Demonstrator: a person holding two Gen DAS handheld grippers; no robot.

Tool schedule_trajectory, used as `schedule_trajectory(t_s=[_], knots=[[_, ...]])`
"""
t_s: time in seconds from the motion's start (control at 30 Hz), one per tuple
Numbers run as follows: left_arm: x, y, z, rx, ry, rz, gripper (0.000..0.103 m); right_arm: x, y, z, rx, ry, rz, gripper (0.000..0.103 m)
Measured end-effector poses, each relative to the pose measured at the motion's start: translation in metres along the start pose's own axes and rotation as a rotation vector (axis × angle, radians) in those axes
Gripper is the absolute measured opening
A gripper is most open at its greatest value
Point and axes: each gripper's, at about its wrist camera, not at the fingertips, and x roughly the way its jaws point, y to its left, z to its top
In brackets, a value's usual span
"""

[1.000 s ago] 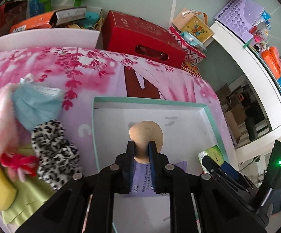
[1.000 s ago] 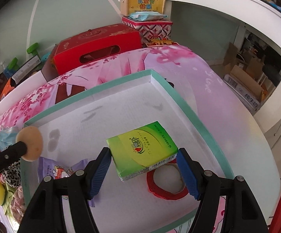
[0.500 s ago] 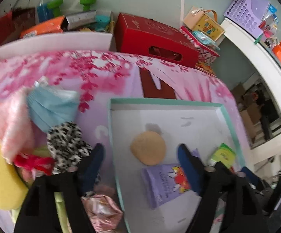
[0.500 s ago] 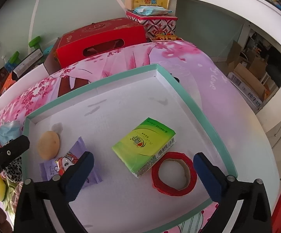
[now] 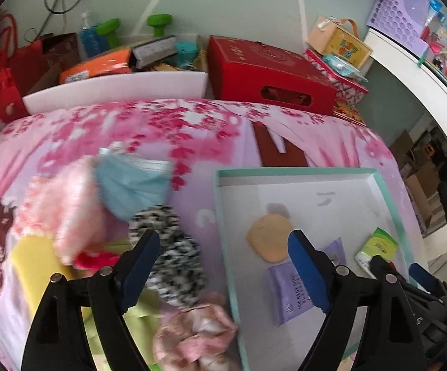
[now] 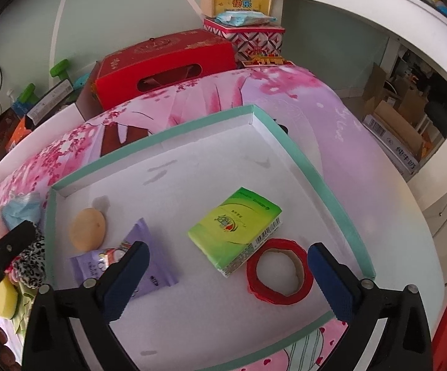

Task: Organize soft objects
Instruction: 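Move both open tools back toward the pile of soft items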

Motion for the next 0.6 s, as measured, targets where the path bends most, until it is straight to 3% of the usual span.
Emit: schedule_trajectory(t_s=[0.27,0.6], knots=[[-0.052,0.051,0.007,-0.072,-0.061,0.133,0.085,-0.04,0.026,0.002,-0.051,-0.064,0.073,0.103],[-0.1,0.124,-0.014,-0.179,-0.103,0.294,0.085,-0.069,0.088,-0.012,-0.178,-0.09,0.271,0.103]])
